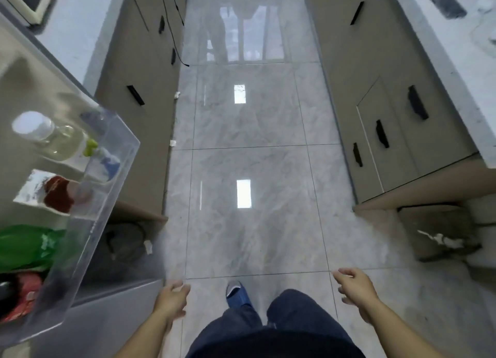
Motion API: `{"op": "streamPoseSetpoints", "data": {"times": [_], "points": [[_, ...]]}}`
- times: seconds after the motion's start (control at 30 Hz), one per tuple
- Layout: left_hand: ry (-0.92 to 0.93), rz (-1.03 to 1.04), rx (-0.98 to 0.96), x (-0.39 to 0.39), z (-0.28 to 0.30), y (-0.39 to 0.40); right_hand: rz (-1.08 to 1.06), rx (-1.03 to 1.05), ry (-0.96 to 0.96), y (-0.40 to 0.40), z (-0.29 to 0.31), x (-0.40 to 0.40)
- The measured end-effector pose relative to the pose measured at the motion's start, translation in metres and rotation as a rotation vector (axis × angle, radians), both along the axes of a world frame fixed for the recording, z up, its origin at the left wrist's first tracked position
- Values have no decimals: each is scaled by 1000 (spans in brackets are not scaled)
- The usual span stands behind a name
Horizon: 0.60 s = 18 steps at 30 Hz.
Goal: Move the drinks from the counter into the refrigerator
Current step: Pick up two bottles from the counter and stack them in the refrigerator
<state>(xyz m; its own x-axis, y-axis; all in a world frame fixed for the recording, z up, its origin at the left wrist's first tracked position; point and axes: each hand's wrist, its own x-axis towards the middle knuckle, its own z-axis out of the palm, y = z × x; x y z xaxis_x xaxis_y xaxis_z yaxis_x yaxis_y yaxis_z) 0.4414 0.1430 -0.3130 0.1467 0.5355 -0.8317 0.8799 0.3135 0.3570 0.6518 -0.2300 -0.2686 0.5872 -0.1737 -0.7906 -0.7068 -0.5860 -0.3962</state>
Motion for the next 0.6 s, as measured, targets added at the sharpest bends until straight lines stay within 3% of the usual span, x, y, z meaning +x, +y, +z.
{"op": "streamPoseSetpoints", "data": {"times": [0.3,0.6], "points": [[-168,-68,5,185,1,43,-58,-79,109,-10,-11,58],[-77,90,38,279,17,47,178,-94,131,39,-10,254]]}}
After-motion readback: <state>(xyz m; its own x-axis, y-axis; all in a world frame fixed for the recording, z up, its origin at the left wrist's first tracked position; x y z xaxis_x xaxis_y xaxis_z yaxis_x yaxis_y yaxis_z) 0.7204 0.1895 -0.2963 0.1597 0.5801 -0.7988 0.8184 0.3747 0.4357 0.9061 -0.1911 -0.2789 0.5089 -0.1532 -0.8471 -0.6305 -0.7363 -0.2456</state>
